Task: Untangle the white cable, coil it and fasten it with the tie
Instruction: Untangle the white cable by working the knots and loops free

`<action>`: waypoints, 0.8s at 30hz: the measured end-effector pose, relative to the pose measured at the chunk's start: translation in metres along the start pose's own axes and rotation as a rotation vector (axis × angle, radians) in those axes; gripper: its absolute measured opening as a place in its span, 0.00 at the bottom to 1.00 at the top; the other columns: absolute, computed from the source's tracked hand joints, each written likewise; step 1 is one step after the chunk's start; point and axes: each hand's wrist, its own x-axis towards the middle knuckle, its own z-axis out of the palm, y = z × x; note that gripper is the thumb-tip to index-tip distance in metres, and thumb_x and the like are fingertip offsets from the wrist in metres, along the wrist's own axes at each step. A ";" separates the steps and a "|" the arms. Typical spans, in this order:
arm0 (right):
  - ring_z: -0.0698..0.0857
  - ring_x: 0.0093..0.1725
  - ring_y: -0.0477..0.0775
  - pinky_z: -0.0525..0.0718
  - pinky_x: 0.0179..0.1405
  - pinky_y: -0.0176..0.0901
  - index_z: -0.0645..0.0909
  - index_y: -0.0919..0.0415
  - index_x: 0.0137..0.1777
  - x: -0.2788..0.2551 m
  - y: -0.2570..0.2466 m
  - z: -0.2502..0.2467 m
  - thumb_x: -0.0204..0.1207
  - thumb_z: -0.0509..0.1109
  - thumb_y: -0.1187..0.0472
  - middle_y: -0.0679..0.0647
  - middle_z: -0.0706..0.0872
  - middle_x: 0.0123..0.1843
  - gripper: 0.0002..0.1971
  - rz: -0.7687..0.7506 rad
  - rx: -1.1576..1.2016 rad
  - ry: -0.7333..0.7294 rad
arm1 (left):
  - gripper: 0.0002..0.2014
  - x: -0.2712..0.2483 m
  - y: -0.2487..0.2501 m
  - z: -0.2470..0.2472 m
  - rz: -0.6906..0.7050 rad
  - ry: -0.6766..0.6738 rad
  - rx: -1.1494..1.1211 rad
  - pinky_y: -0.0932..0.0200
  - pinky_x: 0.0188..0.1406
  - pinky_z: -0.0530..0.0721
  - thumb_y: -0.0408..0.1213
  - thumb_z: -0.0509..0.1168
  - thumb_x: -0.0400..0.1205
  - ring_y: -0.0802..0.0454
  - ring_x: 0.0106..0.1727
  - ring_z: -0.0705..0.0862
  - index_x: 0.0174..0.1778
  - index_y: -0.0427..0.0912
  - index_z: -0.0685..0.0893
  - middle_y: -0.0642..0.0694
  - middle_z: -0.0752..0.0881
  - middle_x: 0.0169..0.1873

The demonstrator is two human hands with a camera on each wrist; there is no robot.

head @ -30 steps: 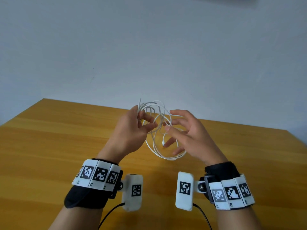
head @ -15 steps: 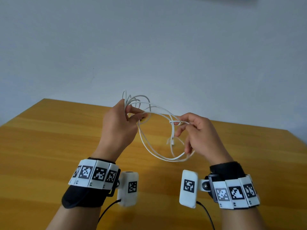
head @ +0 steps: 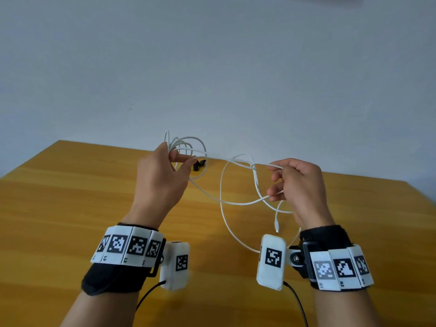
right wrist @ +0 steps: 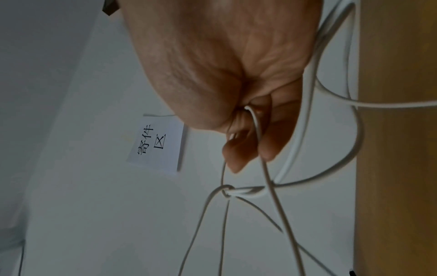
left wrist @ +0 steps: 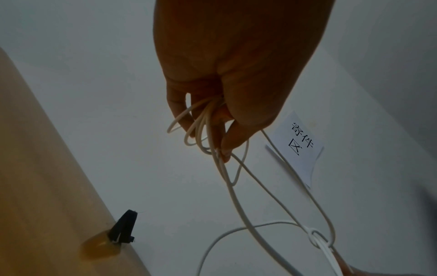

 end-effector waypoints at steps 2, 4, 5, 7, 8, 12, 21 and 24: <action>0.83 0.18 0.49 0.83 0.18 0.41 0.89 0.63 0.45 0.001 0.000 -0.003 0.83 0.52 0.77 0.55 0.83 0.33 0.23 -0.006 0.010 0.049 | 0.15 -0.001 0.002 -0.001 -0.014 0.008 -0.008 0.61 0.26 0.71 0.45 0.76 0.82 0.53 0.28 0.75 0.43 0.36 0.83 0.67 0.79 0.28; 0.84 0.18 0.50 0.83 0.19 0.42 0.88 0.62 0.45 0.003 0.001 -0.009 0.85 0.53 0.76 0.54 0.82 0.33 0.22 -0.008 0.032 0.123 | 0.13 -0.001 0.003 -0.004 -0.057 0.002 -0.027 0.61 0.25 0.70 0.47 0.75 0.82 0.53 0.27 0.74 0.44 0.39 0.88 0.61 0.77 0.26; 0.84 0.18 0.50 0.85 0.22 0.43 0.88 0.62 0.45 0.005 0.001 -0.012 0.85 0.53 0.75 0.54 0.82 0.33 0.21 -0.003 0.046 0.153 | 0.12 0.001 0.002 -0.006 -0.080 -0.014 -0.048 0.60 0.25 0.70 0.48 0.74 0.82 0.52 0.27 0.74 0.42 0.41 0.89 0.58 0.77 0.27; 0.84 0.18 0.51 0.88 0.31 0.47 0.89 0.62 0.46 0.009 0.003 -0.015 0.85 0.54 0.74 0.52 0.81 0.32 0.21 0.016 0.070 0.174 | 0.13 0.002 0.001 -0.008 -0.114 -0.066 -0.126 0.57 0.27 0.69 0.49 0.71 0.83 0.51 0.27 0.71 0.38 0.47 0.91 0.53 0.75 0.26; 0.85 0.18 0.52 0.88 0.33 0.49 0.89 0.61 0.45 0.010 0.004 -0.015 0.85 0.54 0.74 0.52 0.81 0.32 0.21 0.024 0.078 0.176 | 0.14 0.002 0.002 -0.009 -0.136 -0.090 -0.184 0.56 0.29 0.70 0.48 0.69 0.84 0.51 0.26 0.69 0.36 0.48 0.92 0.51 0.72 0.24; 0.86 0.19 0.53 0.88 0.27 0.44 0.87 0.57 0.42 0.009 0.004 -0.013 0.86 0.54 0.75 0.55 0.84 0.36 0.22 0.039 0.091 0.200 | 0.17 0.002 0.007 -0.011 -0.280 -0.113 -0.386 0.52 0.40 0.73 0.44 0.64 0.86 0.50 0.34 0.73 0.33 0.44 0.88 0.41 0.77 0.34; 0.73 0.17 0.43 0.77 0.19 0.35 0.85 0.57 0.54 0.007 0.002 -0.016 0.82 0.54 0.76 0.53 0.85 0.36 0.20 0.032 0.077 0.181 | 0.16 -0.003 0.019 -0.013 -0.282 -0.187 -0.538 0.53 0.43 0.74 0.56 0.75 0.78 0.52 0.31 0.73 0.32 0.50 0.83 0.49 0.80 0.34; 0.73 0.18 0.49 0.77 0.23 0.41 0.84 0.55 0.62 0.004 0.000 -0.011 0.79 0.53 0.75 0.51 0.88 0.33 0.24 0.024 0.052 0.064 | 0.28 -0.004 0.018 -0.009 -0.193 -0.238 -0.233 0.58 0.39 0.75 0.65 0.84 0.60 0.54 0.44 0.80 0.41 0.50 0.82 0.53 0.84 0.47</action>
